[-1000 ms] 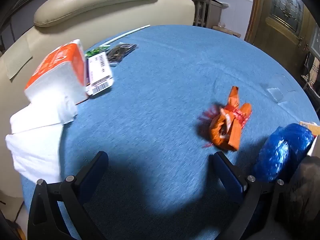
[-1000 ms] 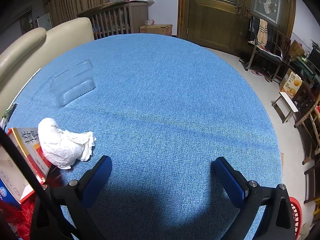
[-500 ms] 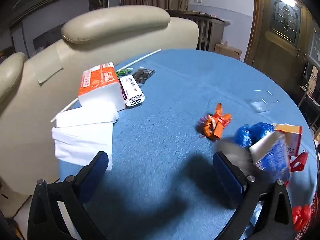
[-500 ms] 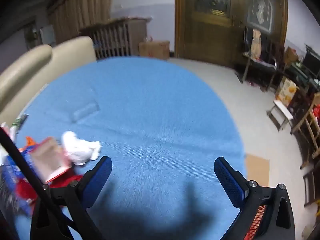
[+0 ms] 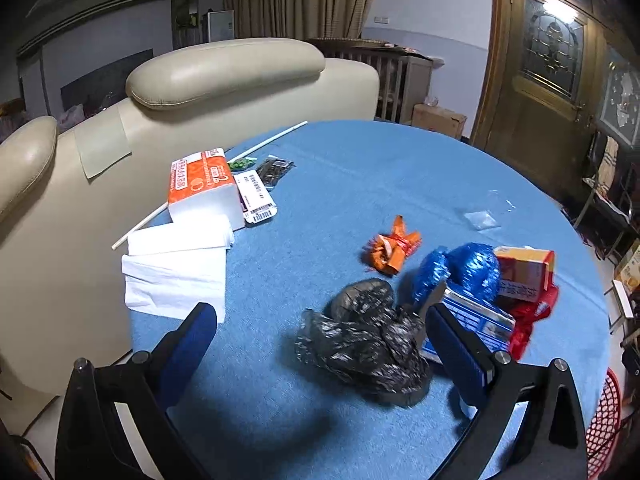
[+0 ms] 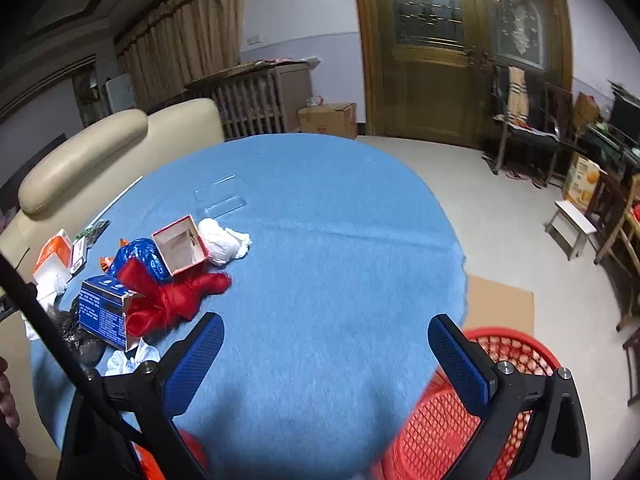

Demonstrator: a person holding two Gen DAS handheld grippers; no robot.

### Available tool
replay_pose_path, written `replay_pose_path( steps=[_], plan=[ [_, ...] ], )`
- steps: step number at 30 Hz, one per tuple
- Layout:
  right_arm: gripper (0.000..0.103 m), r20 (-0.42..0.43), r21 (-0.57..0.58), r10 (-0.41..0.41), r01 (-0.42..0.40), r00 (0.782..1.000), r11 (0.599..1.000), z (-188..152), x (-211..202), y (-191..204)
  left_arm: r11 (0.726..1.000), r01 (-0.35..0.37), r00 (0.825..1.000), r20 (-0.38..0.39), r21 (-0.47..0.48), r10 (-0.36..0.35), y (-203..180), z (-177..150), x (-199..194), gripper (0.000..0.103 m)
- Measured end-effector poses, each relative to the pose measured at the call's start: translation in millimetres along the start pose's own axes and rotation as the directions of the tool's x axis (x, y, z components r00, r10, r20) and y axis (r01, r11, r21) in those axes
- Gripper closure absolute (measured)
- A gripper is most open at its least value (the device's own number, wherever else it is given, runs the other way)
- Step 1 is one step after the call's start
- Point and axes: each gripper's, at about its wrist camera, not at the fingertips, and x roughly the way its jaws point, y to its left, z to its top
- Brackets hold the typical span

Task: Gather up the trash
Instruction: 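Move the right gripper toward the red plastic bag ball on the table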

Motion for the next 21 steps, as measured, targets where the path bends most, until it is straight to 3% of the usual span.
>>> replay_pose_path(
  steps=[12, 21],
  plan=[
    [0.000, 0.078, -0.029, 0.098, -0.096, 0.992, 0.995, -13.9, -75.3, 12.9, 0.998, 0.052, 0.999, -0.006, 0.025, -0.052, -0.3, -23.5, -21.3, 0.000],
    [0.000, 0.055, -0.049, 0.144, -0.142, 0.988, 0.989, -29.1, -84.2, 28.4, 0.998, 0.060, 0.998, -0.005, 0.030, -0.060, 0.9, -26.8, -24.7, 0.000]
  ],
)
